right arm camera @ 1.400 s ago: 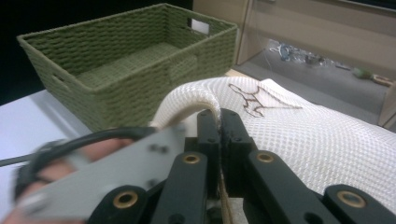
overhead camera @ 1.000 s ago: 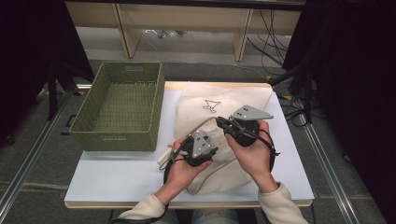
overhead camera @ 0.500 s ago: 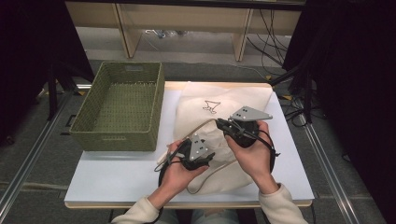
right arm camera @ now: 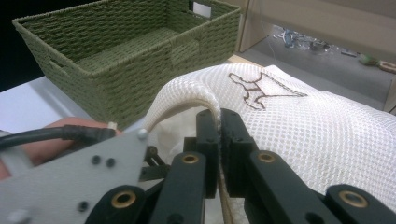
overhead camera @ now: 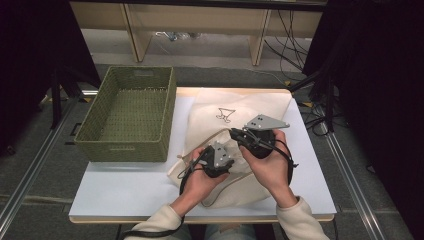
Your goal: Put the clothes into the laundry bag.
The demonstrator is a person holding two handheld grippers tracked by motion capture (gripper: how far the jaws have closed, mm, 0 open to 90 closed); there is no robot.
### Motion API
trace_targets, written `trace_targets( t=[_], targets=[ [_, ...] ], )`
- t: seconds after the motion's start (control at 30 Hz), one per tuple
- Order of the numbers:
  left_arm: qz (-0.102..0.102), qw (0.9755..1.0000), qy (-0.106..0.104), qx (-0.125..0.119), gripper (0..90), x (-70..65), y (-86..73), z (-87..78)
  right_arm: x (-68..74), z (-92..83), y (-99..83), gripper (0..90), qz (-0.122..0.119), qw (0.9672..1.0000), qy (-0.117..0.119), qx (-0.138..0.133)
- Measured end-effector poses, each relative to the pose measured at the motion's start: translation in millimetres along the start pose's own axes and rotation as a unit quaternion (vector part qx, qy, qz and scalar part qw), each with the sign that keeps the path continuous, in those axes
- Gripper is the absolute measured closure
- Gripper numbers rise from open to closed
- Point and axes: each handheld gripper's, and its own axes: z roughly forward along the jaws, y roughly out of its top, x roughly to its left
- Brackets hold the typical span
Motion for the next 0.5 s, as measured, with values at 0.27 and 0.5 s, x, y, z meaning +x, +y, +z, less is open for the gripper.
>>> trace_targets(
  t=[0.27, 0.5],
  targets=[
    [0.034, 0.9985, 0.008, 0.042, 54.6, 5.7, -3.4, 13.1, 0.7, 2.5, -2.2, 87.3, 0.015, 0.9998, 0.000, 0.013],
    [0.036, 0.9975, 0.029, 0.053, 65.4, 6.0, -1.9, 21.0, -1.7, 6.8, -4.0, 87.4, 0.004, 0.9999, 0.000, 0.014]
  ],
)
